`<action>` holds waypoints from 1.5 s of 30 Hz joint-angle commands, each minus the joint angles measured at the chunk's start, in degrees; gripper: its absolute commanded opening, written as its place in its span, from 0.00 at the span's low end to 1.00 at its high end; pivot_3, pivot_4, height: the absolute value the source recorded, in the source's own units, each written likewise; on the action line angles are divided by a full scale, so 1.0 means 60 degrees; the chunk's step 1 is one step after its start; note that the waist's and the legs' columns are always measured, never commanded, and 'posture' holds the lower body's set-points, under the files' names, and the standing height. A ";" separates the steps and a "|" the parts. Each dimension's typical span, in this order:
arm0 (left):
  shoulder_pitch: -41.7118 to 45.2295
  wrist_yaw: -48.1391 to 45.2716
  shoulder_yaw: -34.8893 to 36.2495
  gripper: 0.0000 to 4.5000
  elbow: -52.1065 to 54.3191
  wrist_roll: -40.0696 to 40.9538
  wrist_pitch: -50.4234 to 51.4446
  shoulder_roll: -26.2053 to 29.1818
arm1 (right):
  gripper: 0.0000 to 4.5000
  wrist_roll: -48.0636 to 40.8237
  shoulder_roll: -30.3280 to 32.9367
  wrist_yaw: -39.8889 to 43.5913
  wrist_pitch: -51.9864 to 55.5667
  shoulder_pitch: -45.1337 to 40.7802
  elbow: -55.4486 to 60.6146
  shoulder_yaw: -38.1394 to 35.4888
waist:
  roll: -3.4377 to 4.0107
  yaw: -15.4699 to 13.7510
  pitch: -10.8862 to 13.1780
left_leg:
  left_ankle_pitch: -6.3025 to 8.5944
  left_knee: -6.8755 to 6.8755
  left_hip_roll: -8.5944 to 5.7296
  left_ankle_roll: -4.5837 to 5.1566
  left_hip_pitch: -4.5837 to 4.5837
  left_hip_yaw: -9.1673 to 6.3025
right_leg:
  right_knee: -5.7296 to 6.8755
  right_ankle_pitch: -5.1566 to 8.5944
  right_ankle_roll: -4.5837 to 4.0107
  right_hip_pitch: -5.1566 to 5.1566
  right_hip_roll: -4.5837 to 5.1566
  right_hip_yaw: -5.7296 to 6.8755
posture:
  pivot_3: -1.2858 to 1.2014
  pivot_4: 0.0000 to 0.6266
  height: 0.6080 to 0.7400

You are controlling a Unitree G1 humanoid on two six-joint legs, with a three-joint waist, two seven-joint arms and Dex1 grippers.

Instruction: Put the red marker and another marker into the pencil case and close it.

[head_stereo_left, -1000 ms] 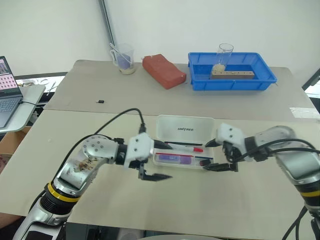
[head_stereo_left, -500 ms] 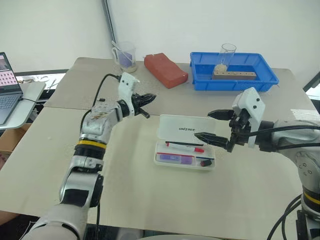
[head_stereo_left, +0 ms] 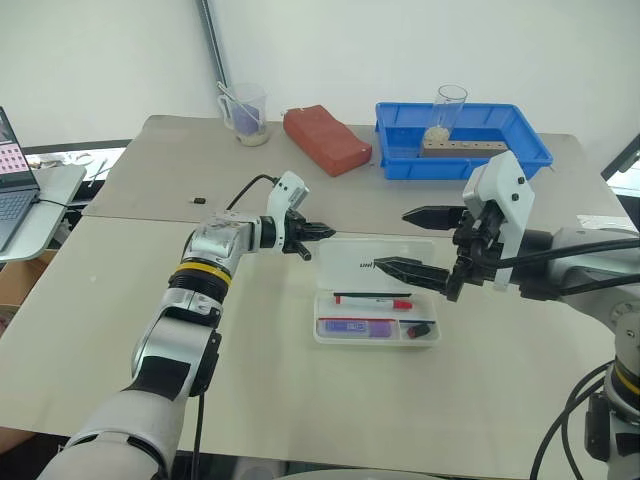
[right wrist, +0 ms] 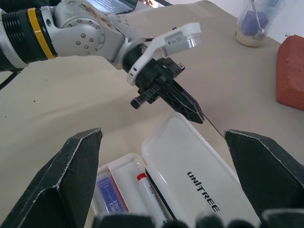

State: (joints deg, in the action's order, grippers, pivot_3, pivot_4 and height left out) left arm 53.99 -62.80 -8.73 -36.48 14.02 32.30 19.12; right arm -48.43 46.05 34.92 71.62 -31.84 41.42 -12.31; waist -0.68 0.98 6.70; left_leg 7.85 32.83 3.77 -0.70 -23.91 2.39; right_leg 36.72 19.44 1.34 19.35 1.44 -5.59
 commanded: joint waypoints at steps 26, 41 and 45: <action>-0.3231 -0.0739 -0.3750 0.02 0.6006 -0.2131 -0.2073 0.1523 | 1.00 0.1645 0.2422 0.2615 -0.3211 0.3204 -0.1408 0.0839 | -0.0018 -0.0040 0.0015 | 0.0000 0.0013 0.0003 0.0002 0.0015 0.0005 | -0.0030 0.0008 0.0004 -0.0034 0.0012 -0.0007 | 0.52 0.24 1.00; -0.4735 0.0607 0.2060 0.99 0.8266 0.0826 -0.0010 0.3458 | 1.00 0.3247 0.2316 0.3159 -0.5163 0.2951 -0.3851 0.1027 | -0.0012 0.0011 0.0026 | 0.0000 0.0007 0.0015 0.0001 0.0022 0.0007 | -0.0013 0.0019 0.0024 -0.0026 0.0005 -0.0004 | 0.52 0.24 1.00; -0.5396 0.1785 0.2748 0.99 0.8223 0.0085 -0.0505 0.3881 | 1.00 0.3543 0.2235 0.2919 -0.5455 0.2877 -0.4561 0.0657 | -0.0011 -0.0051 0.0025 | 0.0001 0.0008 0.0010 0.0000 0.0021 0.0017 | -0.0017 0.0015 0.0016 -0.0025 0.0022 -0.0004 | 0.52 0.24 1.00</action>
State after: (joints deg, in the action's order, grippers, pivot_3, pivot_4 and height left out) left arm 21.79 -54.46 5.84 11.37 16.15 30.67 41.16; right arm -27.88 59.64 53.23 40.59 -13.25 14.70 -5.29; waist -0.74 0.68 6.85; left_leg 7.85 32.88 3.83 -0.70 -23.78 2.52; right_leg 36.61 19.49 1.38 19.20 1.59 -5.62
